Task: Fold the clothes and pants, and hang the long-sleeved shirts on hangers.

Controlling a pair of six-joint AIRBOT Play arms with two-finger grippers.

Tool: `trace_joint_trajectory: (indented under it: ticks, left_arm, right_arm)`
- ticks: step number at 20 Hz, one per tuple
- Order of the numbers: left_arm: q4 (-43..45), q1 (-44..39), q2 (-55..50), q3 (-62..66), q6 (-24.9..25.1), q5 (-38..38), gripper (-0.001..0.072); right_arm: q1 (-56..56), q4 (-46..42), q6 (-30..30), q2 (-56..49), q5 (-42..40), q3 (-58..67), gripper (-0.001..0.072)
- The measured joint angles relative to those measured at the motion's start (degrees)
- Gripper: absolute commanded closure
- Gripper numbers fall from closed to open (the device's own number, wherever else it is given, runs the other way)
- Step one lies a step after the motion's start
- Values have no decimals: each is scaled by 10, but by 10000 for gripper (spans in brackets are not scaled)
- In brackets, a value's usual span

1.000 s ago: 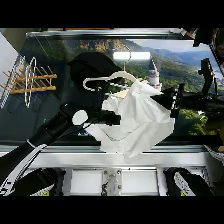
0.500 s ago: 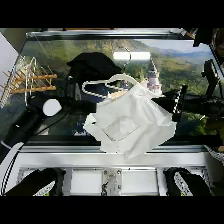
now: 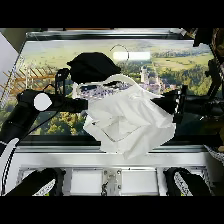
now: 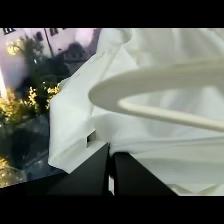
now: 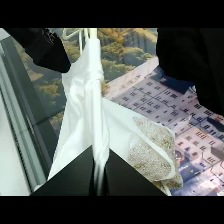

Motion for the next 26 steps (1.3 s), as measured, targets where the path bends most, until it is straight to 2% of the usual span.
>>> trace_joint_trajectory:
  ticks: [9,18,21,26]
  left_arm:
    - [0,44,-7,24,22,9,693]
    - [6,49,-7,39,44,0,694]
    - [2,49,0,40,47,-1,694]
    - [-4,45,34,87,61,-7,694]
  right_arm:
    - [0,-8,17,1,31,0,704]
    - [0,-104,29,1,39,-28,704]
    - [0,-88,8,1,23,-65,704]
    - [18,-1,-47,-1,-42,-137,704]
